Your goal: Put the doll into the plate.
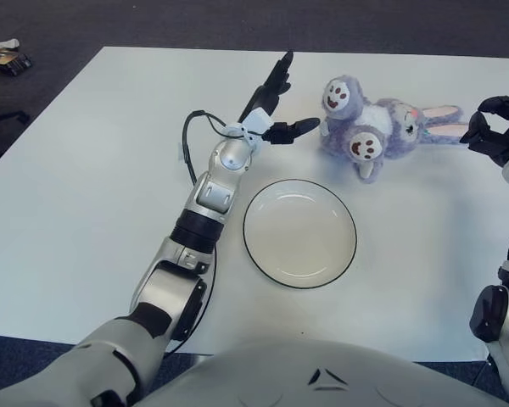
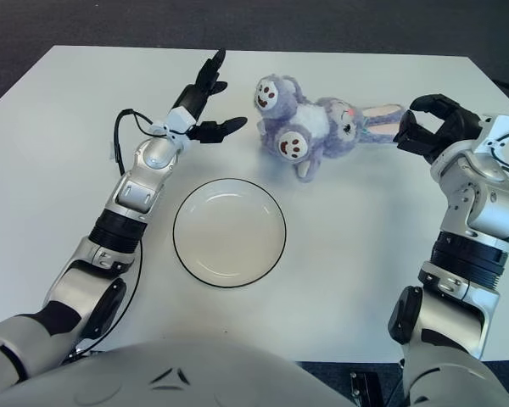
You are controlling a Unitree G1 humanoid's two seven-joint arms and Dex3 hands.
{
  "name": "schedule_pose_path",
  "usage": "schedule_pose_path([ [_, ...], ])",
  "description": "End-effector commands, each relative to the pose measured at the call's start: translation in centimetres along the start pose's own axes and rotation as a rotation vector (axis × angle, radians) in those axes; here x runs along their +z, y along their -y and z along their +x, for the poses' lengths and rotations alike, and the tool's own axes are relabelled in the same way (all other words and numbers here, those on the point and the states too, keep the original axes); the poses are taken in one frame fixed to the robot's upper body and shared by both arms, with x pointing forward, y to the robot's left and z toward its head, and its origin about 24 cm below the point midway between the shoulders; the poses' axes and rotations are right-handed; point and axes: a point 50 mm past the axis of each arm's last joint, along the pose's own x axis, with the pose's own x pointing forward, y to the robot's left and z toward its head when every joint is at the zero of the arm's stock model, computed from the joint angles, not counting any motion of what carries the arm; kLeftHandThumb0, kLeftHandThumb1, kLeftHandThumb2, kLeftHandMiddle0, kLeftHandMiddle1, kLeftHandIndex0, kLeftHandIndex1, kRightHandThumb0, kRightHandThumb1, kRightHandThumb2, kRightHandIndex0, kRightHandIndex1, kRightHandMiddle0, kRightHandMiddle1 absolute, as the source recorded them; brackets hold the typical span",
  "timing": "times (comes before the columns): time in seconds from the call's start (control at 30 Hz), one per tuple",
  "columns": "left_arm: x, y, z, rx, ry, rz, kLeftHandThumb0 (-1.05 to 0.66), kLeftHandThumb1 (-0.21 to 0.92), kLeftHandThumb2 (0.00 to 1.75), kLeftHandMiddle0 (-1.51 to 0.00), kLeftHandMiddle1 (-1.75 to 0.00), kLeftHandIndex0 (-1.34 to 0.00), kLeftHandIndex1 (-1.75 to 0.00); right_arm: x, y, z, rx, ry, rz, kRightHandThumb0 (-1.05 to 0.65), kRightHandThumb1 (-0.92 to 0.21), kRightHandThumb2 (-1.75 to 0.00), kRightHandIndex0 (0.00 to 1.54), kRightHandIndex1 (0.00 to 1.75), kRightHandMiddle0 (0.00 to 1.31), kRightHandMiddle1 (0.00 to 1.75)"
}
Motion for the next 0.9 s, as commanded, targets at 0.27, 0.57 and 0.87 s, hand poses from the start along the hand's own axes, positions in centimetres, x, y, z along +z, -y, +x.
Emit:
schedule_pose_path([
  [0.27, 0.6, 1.5, 0.5, -0.048, 0.108, 0.062, -0.89, 0.58, 0.50, 0.00, -0.97, 0.00, -0.50, 0.3, -1.1, 0.2, 0.039, -0.009, 0.032, -0.01, -0.12, -1.50, 0.74, 1.75, 0.64, 1.58],
  [0.57, 1.0, 2.9, 1.2, -0.107, 0.213, 0.021, -0.80, 0.45, 0.67, 0.00, -1.10, 0.00, -0.90, 0.0, -1.7, 0.1, 0.092, -0.006, 0.049, -0.01, -0.10, -1.52, 0.75, 1.75, 0.64, 1.59],
  [0.87, 0.5, 4.1, 2.2, -0.149, 0.246, -0.027, -0.67, 0.27, 0.87, 0.00, -1.16, 0.00, -1.10, -0.2, -2.3, -0.5, 0.144, 0.017, 0.080, -0.01, -0.06, -1.56, 0.77, 1.75, 0.67, 1.61],
])
